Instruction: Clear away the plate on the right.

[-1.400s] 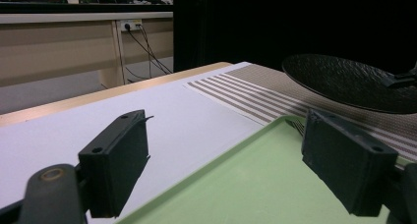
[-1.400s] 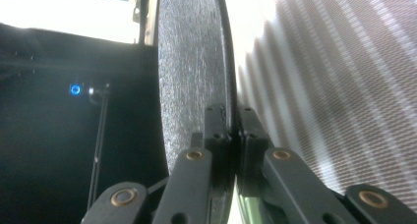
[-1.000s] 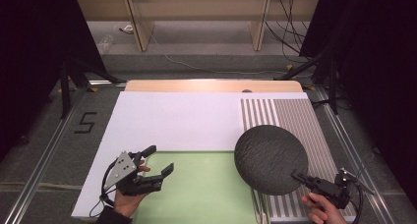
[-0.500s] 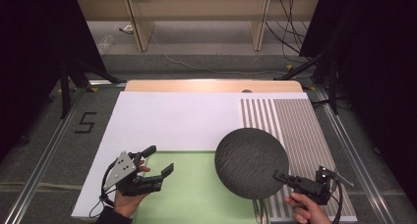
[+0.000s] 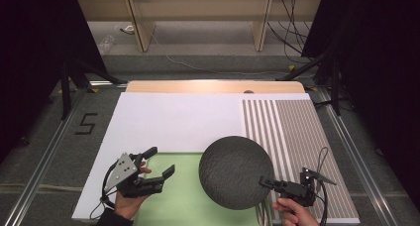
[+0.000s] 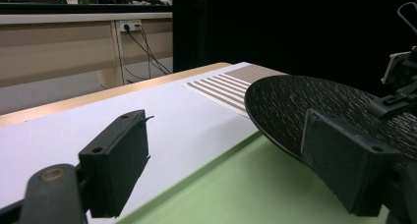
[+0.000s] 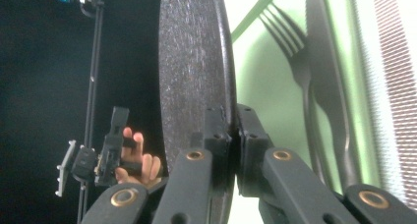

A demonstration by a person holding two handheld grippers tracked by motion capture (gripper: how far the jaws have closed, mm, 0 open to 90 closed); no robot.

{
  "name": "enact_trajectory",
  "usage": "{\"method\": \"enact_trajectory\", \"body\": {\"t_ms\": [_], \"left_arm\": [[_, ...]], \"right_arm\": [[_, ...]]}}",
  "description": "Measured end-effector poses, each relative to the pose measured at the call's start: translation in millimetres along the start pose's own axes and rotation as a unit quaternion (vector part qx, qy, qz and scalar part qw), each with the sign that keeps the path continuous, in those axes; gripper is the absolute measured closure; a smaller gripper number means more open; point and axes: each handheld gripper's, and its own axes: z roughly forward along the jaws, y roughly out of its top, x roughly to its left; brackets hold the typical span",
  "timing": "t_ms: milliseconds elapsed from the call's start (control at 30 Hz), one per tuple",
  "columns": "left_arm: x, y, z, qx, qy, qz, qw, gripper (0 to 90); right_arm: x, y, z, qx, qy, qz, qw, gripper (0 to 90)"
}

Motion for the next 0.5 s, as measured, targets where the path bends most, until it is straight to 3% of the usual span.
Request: {"method": "enact_trajectory", "body": {"t_ms": [500], "left_arm": [[-0.3, -0.2, 0.1, 0.002, 0.000, 0.002, 1.0000, 17.7]], "right_arm": [[3.4, -10.0, 25.6, 0.042, -0.017, -0.012, 0.9989, 86.0]]}}
